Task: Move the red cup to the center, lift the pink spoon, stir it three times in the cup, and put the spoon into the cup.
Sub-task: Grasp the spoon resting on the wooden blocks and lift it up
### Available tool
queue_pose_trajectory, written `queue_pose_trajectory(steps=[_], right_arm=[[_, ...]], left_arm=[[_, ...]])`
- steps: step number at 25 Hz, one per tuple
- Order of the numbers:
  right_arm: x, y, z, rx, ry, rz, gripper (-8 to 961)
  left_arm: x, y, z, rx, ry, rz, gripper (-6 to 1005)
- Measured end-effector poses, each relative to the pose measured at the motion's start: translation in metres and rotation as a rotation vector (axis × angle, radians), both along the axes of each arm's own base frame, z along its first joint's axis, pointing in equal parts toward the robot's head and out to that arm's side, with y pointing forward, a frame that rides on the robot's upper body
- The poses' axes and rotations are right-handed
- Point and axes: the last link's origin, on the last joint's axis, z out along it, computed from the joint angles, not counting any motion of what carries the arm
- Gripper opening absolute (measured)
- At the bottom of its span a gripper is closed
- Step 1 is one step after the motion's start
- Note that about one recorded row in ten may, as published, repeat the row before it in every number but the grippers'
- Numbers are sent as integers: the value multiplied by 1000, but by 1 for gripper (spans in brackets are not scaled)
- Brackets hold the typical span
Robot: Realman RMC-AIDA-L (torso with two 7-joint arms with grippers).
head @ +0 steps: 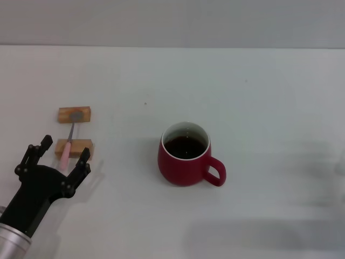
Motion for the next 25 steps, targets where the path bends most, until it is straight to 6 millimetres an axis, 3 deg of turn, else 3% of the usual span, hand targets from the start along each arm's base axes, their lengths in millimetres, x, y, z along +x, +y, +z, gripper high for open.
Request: queue_pose_trajectory(steps=[25], right_arm=[[-2,1,-1,-7,-4,12,0]], left_arm=[[-12,0,-7,-52,1,73,833]])
